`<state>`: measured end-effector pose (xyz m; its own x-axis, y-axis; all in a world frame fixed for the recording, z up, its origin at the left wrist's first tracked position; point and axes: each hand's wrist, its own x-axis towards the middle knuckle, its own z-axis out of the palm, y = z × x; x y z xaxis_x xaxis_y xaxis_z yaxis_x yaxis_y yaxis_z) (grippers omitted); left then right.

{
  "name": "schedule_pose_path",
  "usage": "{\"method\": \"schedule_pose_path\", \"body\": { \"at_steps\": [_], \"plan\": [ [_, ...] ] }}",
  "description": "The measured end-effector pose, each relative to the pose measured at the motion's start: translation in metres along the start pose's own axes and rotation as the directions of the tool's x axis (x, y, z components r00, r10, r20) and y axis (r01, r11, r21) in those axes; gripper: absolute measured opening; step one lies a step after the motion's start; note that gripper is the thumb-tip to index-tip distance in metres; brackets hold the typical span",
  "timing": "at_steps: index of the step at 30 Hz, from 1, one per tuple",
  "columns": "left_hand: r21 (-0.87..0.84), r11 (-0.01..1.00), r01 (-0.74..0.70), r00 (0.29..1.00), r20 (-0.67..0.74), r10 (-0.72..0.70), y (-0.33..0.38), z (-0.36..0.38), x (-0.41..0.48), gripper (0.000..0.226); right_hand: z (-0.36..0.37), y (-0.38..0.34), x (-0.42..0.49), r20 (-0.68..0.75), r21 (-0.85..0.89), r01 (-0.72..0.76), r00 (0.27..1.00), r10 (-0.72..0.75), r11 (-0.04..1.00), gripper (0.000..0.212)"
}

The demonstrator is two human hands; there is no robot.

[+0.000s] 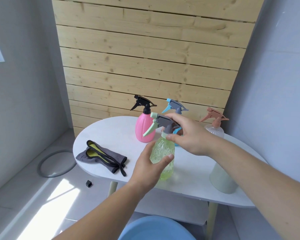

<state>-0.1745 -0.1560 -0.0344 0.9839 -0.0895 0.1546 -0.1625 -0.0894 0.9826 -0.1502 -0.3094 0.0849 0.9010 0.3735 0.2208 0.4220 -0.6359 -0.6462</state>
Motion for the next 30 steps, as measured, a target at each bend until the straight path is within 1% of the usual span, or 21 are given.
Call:
{"method": "schedule_pose_path", "body": {
  "at_steps": [5, 9, 11, 14, 15, 19, 22, 23, 25, 27, 28, 30],
  "plan": [
    [0.05, 0.999, -0.001, 1.0, 0.01, 0.001, 0.001, -0.001, 0.001, 0.046, 0.015, 0.005, -0.002, -0.097, -0.024, 0.01, 0.995, -0.013, 1.0, 0.031],
    [0.06, 0.998, 0.005, 1.0, 0.018, -0.006, 0.001, -0.002, 0.001, 0.046, 0.02, 0.01, -0.002, -0.127, -0.086, 0.047, 0.99, -0.057, 0.995, 0.034],
    [0.065, 0.998, 0.007, 1.0, 0.015, -0.008, -0.001, -0.001, 0.001, 0.046, 0.019, 0.01, -0.002, -0.114, -0.067, 0.053, 0.992, -0.061, 0.996, 0.034],
    [0.073, 0.997, 0.008, 1.0, 0.007, -0.009, -0.001, -0.001, 0.002, 0.046, 0.016, 0.007, -0.001, -0.051, 0.053, 0.035, 0.998, -0.033, 0.998, 0.037],
    [0.075, 0.997, 0.008, 1.0, 0.007, -0.009, 0.0, -0.001, 0.002, 0.045, 0.015, 0.006, -0.001, -0.037, 0.068, 0.027, 0.999, -0.025, 0.997, 0.037],
    [0.097, 0.995, 0.01, 1.0, 0.019, -0.012, 0.001, 0.0, 0.002, 0.047, 0.013, 0.009, 0.003, -0.044, 0.035, 0.017, 0.999, -0.016, 0.999, 0.031],
    [0.107, 0.994, 0.009, 1.0, 0.013, -0.01, 0.0, -0.001, 0.003, 0.05, 0.02, 0.008, 0.004, -0.093, -0.039, 0.032, 0.995, -0.035, 0.999, 0.036],
    [0.103, 0.995, 0.011, 1.0, 0.009, -0.012, 0.0, -0.001, 0.003, 0.051, 0.02, 0.008, 0.004, -0.1, -0.025, 0.037, 0.994, -0.039, 0.999, 0.037],
    [0.106, 0.994, 0.008, 1.0, -0.004, -0.007, 0.0, -0.001, 0.003, 0.055, 0.016, 0.008, 0.002, -0.067, 0.032, 0.032, 0.997, -0.03, 0.999, 0.038],
    [0.113, 0.994, 0.012, 1.0, -0.004, -0.011, -0.001, 0.0, 0.002, 0.052, 0.012, 0.009, 0.002, -0.023, 0.053, -0.003, 1.0, 0.004, 0.999, 0.031],
    [0.118, 0.993, 0.015, 1.0, -0.002, -0.015, 0.0, 0.0, 0.003, 0.051, 0.013, 0.01, 0.002, -0.023, 0.042, -0.014, 1.0, 0.015, 0.999, 0.028],
    [0.12, 0.992, 0.023, 1.0, -0.003, -0.023, 0.0, 0.001, 0.003, 0.049, 0.015, 0.013, 0.003, -0.054, -0.006, -0.01, 0.998, 0.01, 1.0, 0.036]
  ]
}}
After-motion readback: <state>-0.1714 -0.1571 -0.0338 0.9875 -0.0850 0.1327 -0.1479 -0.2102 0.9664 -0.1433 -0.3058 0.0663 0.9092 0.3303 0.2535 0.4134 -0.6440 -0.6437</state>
